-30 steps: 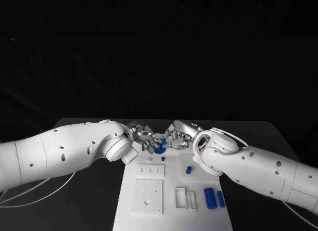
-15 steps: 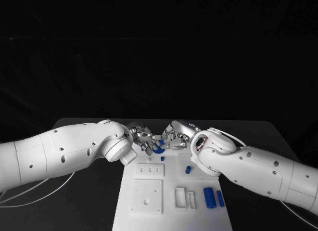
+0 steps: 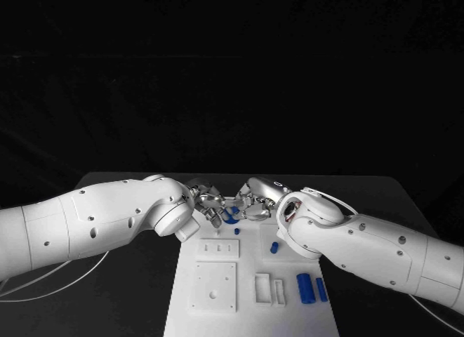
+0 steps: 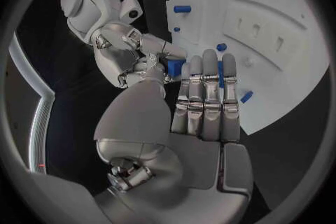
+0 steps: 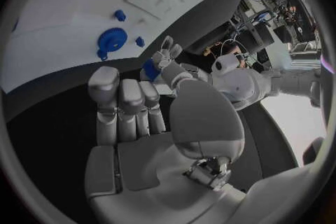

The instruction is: Assemble the parts on the task board

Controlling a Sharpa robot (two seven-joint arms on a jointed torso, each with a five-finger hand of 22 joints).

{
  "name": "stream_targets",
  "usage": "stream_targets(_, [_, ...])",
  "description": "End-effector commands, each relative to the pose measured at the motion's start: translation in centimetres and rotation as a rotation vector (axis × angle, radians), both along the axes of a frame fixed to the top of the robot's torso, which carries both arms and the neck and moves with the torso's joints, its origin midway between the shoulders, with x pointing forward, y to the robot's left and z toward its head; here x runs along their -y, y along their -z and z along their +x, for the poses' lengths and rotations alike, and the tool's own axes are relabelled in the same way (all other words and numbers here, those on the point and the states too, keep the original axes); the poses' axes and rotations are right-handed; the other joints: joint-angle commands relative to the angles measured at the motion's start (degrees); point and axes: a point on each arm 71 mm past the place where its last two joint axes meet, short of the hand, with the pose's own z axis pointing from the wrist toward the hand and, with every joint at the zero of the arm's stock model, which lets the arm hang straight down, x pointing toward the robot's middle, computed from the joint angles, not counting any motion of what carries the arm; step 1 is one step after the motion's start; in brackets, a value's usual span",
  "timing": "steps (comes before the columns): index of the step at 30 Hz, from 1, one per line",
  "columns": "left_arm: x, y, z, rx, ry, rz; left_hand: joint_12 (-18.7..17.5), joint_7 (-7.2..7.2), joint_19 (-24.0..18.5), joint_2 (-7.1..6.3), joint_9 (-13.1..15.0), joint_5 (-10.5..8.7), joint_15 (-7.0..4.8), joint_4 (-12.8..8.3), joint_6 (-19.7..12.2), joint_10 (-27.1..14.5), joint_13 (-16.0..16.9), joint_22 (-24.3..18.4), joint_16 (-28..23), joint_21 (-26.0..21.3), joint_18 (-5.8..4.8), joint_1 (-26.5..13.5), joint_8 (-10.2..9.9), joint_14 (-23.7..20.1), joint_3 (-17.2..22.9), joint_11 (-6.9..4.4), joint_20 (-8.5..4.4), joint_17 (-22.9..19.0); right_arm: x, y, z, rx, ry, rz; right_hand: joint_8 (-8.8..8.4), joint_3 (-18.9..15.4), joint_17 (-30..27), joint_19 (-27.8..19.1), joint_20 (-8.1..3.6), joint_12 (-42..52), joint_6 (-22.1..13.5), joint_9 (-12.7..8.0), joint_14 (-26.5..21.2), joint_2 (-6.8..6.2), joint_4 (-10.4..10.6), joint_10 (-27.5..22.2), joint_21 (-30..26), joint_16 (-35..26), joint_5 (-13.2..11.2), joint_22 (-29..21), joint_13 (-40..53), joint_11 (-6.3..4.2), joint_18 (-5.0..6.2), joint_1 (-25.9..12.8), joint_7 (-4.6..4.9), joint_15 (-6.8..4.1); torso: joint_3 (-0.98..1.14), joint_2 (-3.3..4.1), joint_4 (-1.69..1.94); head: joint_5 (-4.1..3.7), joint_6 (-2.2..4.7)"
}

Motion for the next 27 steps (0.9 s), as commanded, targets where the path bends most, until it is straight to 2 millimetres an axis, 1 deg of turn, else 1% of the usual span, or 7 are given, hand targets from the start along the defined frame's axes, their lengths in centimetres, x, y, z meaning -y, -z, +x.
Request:
stream_targets(1, [0.57,-0.11,-0.15,-0.002,0.034,0.021,0.2,-0.01,-0.2,0.81,0.2,1.68,-0.25,-0.9,-0.4,0.5,0.0,0.1,0.3,0.4,-1.15,0.7,-0.1,-0.2,-0.5,-0.46,-0.01,0.0,-0.58,0.04,-0.3,-0.004,-0.027,-0.012,0.12,0.0,0.0,1.8,-0.26,-0.3,1.4,0.1,0.0,0.02,0.4,0.0,0.4,-0.3,0.3,5.7,0.1,-0.23,-0.31,0.3,-0.83,-0.46,-0.01,0.01,0.0,-0.11,-0.06])
stream_targets(2, [0.62,-0.09,-0.17,-0.004,0.038,0.025,0.2,-0.06,-0.2,1.45,0.3,2.35,-0.25,-1.6,-0.5,0.5,0.0,0.2,0.3,0.4,-1.15,1.0,-0.1,-0.2,-1.3,-0.48,-0.02,0.0,-0.61,0.05,-0.3,-0.004,-0.028,-0.012,0.12,0.0,0.0,1.8,-0.26,-0.3,1.4,0.1,0.0,0.02,0.4,0.0,0.4,-0.3,0.3,5.7,0.1,-0.23,-0.31,0.3,-0.83,-0.46,-0.01,0.02,0.01,-0.13,-0.1])
stream_targets(9, [0.82,0.01,-0.29,-0.012,0.057,0.044,0.1,-0.14,-0.4,2.74,0.1,2.85,-0.24,-3.1,-0.6,0.3,0.0,0.4,0.3,0.4,-1.17,2.6,-0.1,-0.4,-1.9,-0.5,0.0,0.0,-0.66,0.08,-0.33,-0.005,-0.028,-0.012,0.12,0.0,0.0,1.8,-0.26,-0.3,1.4,0.1,0.0,0.02,0.4,0.0,0.4,-0.3,0.3,5.7,0.1,-0.23,-0.31,0.3,-0.83,-0.46,-0.02,0.0,0.04,-0.22,-0.21])
stream_targets(14, [0.77,0.01,-0.29,-0.01,0.057,0.046,0.0,-0.33,-0.4,4.07,-0.1,6.33,-0.27,-4.3,-0.7,0.3,-0.1,0.5,0.3,0.4,-1.18,4.2,-0.1,-0.4,-1.5,-0.57,-0.04,0.0,-0.66,0.14,-0.32,-0.009,-0.029,-0.017,0.12,0.0,0.0,1.8,-0.26,-0.3,1.4,0.1,0.0,0.02,0.4,0.0,0.4,-0.3,0.3,5.7,0.1,-0.23,-0.31,0.3,-0.83,-0.46,-0.03,-0.01,0.0,-0.23,-0.31])
stream_targets(17, [0.7,0.01,-0.31,-0.01,0.058,0.045,0.0,-0.43,-0.5,4.66,0.0,6.91,-0.29,-4.6,-0.7,0.3,-0.1,0.6,0.3,0.4,-1.18,4.7,-0.1,-0.4,-1.1,-0.6,-0.06,0.0,-0.61,0.22,-0.27,-0.013,-0.027,-0.021,0.12,0.0,0.0,1.8,-0.26,-0.3,1.4,0.1,0.0,0.02,0.4,0.0,0.4,-0.3,0.3,5.7,0.1,-0.23,-0.31,0.3,-0.83,-0.46,-0.04,0.01,0.01,-0.27,-0.34])
stream_targets(24, [0.48,0.0,-0.39,-0.012,0.062,0.04,0.0,-0.75,-0.6,5.59,2.4,9.44,-0.49,-5.2,-0.5,0.9,-0.1,1.1,1.1,0.8,-1.25,5.1,0.0,-0.4,-0.2,-0.81,-0.24,0.6,-0.44,0.44,-0.11,-0.018,-0.02,-0.029,0.12,0.0,0.0,1.8,-0.26,-0.3,1.4,0.1,0.0,0.02,0.4,0.0,0.4,-0.3,0.3,5.7,0.1,-0.23,-0.31,0.3,-0.83,-0.46,-0.03,0.0,0.01,-0.29,-0.4])
stream_targets(27, [0.4,0.0,-0.41,-0.012,0.063,0.038,0.0,-0.78,-0.8,5.49,3.5,9.92,-0.51,-5.3,-0.7,0.9,-0.1,1.4,1.5,1.0,-1.28,5.0,-0.1,-0.6,0.3,-0.82,-0.27,0.9,-0.42,0.48,-0.1,-0.019,-0.021,-0.03,0.12,0.0,0.0,1.8,-0.26,-0.3,1.4,0.1,0.0,0.02,0.4,0.0,0.4,-0.3,0.3,5.7,0.1,-0.23,-0.31,0.3,-0.83,-0.46,-0.02,-0.01,0.03,-0.3,-0.43])
